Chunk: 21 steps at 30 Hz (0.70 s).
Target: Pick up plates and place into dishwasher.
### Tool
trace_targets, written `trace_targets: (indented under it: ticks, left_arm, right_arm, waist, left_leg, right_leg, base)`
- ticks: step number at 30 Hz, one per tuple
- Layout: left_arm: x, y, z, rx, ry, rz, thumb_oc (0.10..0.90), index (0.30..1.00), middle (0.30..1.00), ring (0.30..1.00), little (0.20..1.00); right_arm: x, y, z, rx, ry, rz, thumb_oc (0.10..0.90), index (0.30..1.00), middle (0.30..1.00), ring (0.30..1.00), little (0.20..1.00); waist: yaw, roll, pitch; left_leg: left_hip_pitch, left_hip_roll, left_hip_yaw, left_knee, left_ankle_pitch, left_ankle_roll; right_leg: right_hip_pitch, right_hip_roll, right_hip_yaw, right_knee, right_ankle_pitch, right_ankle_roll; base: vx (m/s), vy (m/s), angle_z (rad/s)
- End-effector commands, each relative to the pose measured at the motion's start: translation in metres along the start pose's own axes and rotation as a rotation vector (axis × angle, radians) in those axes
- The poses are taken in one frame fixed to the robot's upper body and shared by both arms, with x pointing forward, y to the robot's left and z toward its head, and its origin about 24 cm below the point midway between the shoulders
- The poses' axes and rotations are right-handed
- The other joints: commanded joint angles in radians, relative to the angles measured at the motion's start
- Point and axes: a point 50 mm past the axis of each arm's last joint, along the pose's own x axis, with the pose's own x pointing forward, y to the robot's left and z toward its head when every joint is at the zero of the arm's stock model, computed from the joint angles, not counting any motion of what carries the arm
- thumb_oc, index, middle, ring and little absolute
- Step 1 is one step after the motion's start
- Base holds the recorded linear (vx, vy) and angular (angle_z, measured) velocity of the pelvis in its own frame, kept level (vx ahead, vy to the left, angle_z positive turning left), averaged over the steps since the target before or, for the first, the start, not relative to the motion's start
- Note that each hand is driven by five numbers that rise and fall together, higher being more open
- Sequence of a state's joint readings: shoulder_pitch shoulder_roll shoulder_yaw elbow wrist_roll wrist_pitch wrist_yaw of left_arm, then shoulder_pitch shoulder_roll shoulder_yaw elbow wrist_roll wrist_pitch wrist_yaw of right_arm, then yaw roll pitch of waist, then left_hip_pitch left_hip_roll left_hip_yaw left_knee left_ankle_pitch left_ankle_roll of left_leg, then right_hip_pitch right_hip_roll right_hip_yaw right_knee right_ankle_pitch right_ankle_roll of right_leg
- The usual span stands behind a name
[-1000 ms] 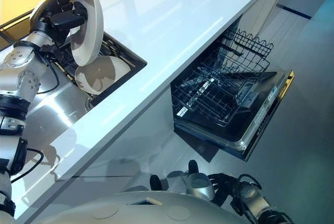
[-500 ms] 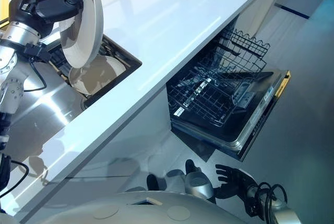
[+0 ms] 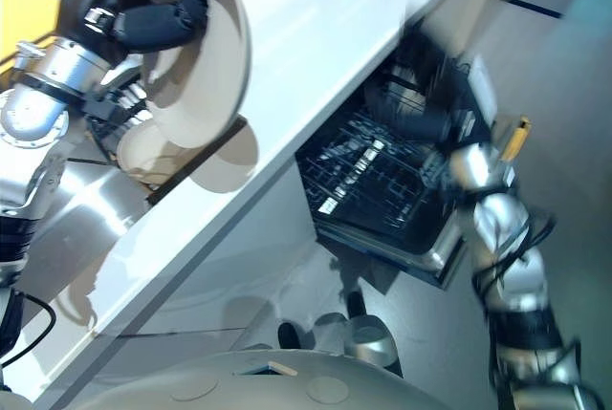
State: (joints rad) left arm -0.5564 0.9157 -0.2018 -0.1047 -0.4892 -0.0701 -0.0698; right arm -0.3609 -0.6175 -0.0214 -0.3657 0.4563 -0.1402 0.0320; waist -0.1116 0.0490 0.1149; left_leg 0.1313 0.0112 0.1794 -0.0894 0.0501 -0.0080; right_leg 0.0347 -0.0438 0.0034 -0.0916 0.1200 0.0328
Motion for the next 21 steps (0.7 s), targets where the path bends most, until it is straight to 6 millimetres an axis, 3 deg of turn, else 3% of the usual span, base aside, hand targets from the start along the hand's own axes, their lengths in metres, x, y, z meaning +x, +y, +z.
trace_targets:
  ticks: [1,5,8,15,20,21]
  left_arm:
    - [0.024,0.02,0.041,0.053,-0.2,0.095,0.1,0.3,0.3,0.3,0.2]
    - [0.021,0.016,0.038,0.057,-0.178,0.074,0.1,0.3,0.3,0.3,0.2]
    - [0.015,0.018,0.035,0.06,-0.167,0.091,0.1,0.3,0.3,0.3,0.2]
    - [0.015,0.018,0.03,0.047,-0.171,0.127,0.1,0.3,0.3,0.3,0.2]
    - [0.017,0.016,0.033,0.085,-0.192,0.172,0.1,0.3,0.3,0.3,0.2]
    - [0.018,0.015,0.034,0.106,-0.21,0.186,0.1,0.3,0.3,0.3,0.2]
  right_arm:
    - [-0.004,0.003,-0.013,-0.099,0.088,0.029,0.8,0.9,0.9,0.9,0.9]
    - [-0.009,-0.01,-0.028,-0.217,0.234,0.013,0.8,0.9,0.9,0.9,0.9]
    - [-0.014,-0.016,-0.033,-0.16,0.285,0.015,0.8,0.9,0.9,0.9,0.9]
    - [-0.006,-0.008,-0.02,-0.077,0.128,-0.008,0.8,0.9,0.9,0.9,0.9]
    - [-0.007,0.007,-0.025,0.117,0.172,0.071,0.8,0.9,0.9,0.9,0.9]
    - [-0.008,0.017,-0.031,0.261,0.206,0.096,0.8,0.9,0.9,0.9,0.9]
  waist:
    - [0.007,-0.029,-0.105]
    - [0.008,-0.038,-0.106]
    - [0.009,-0.04,-0.106]
    - [0.009,-0.041,-0.107]
    - [0.01,-0.042,-0.111]
    - [0.013,-0.044,-0.112]
  left_leg:
    - [-0.006,-0.025,-0.016,0.002,-0.05,0.003]
    - [-0.009,-0.022,-0.017,0.002,-0.049,-0.001]
    - [-0.01,-0.02,-0.016,0.002,-0.049,-0.001]
    - [-0.013,-0.024,-0.023,0.002,-0.05,0.002]
    - [-0.013,-0.025,-0.026,0.002,-0.051,0.005]
    - [-0.013,-0.026,-0.026,0.002,-0.05,0.005]
  right_leg:
    - [0.058,0.013,-0.039,0.005,-0.06,0.038]
    - [0.054,0.015,-0.04,0.004,-0.057,0.04]
    - [0.052,0.016,-0.041,0.004,-0.056,0.039]
    - [0.051,0.015,-0.035,0.004,-0.053,0.04]
    - [0.051,0.012,-0.034,0.005,-0.054,0.042]
    - [0.053,0.011,-0.036,0.005,-0.055,0.041]
  base:
    - [-0.01,-0.023,0.26]
    - [-0.01,-0.014,0.11]
    - [0.0,0.0,0.0]
    - [0.0,0.002,-0.01]
    - [0.0,0.0,0.0]
    - [0.0,0.0,0.0]
